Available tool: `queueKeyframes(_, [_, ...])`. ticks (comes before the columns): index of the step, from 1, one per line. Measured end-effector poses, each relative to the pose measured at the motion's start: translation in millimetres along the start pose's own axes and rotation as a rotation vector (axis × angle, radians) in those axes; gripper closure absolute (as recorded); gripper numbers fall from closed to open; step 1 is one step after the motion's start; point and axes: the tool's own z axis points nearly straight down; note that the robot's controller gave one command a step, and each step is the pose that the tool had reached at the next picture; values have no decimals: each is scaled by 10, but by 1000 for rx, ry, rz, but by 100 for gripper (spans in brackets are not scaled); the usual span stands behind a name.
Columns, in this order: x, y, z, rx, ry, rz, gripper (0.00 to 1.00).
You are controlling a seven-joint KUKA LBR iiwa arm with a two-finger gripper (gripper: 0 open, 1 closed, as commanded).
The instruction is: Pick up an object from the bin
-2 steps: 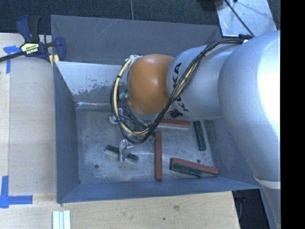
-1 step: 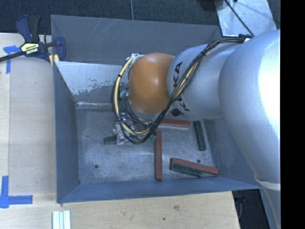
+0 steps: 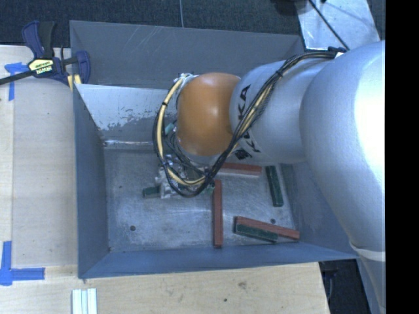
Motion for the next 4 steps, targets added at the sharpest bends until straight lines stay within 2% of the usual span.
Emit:
queueKeyframes(1, [-40, -170, -1488, 2, -3, -64, 100])
queueKeyframes(2, [-36, -169, -1480, 2, -1, -64, 100])
queueKeyframes(3, [-101, -295, -694, 2, -1, -40, 0])
queueKeyframes(4, [-103, -296, -698, 2, -2, -40, 0])
